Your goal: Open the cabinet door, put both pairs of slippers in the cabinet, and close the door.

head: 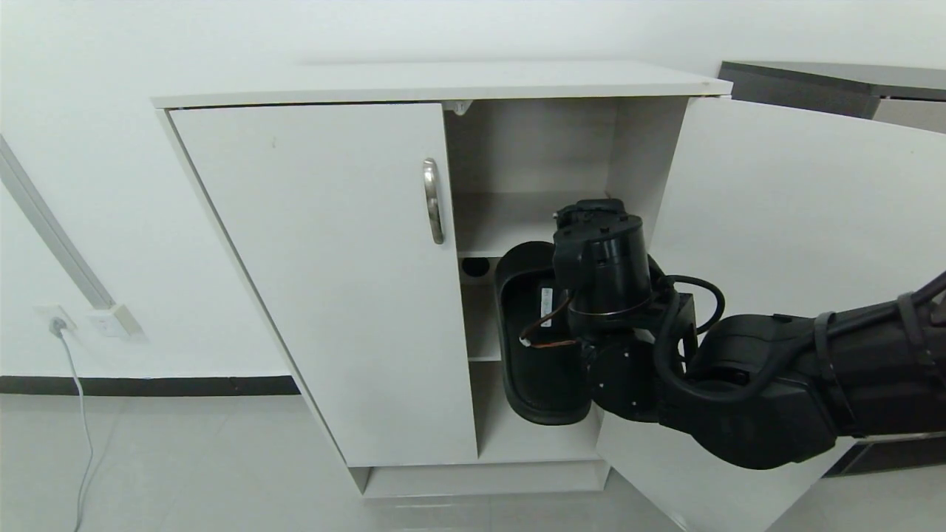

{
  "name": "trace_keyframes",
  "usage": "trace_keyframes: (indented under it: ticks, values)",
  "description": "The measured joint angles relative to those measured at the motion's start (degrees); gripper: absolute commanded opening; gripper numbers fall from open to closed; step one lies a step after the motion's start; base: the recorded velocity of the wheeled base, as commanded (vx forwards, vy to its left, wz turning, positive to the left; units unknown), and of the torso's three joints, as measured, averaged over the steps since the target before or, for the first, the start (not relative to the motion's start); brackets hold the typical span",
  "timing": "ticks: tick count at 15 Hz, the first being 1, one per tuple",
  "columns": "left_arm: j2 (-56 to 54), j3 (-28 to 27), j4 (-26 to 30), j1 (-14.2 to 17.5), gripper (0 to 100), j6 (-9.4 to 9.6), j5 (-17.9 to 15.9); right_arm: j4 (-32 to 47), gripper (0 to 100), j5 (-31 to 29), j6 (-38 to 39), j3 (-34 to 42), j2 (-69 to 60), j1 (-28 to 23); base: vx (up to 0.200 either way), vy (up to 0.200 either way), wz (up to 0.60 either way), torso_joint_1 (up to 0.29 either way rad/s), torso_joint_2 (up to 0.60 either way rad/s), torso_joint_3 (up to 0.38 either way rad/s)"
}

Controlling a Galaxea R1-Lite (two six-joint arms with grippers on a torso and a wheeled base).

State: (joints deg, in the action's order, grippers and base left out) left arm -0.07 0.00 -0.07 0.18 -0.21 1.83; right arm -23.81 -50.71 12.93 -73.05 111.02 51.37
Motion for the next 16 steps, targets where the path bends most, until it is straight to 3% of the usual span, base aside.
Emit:
trace_keyframes:
  ticks: [13, 16]
  values:
    - [0.0, 0.0, 0.0, -0.1, 0, -0.04, 0.1, -0.4, 0, 0.0, 0.4, 1.4, -0.5, 0.2, 0.2, 0.0, 0.0, 0.002, 0.0, 0.002]
    - [0.0, 0.0, 0.1, 0.0, 0, -0.04, 0.2, -0.4, 0, 0.0, 0.5, 1.4, -0.4, 0.1, 0.0, 0.0, 0.0, 0.0, 0.0, 0.0]
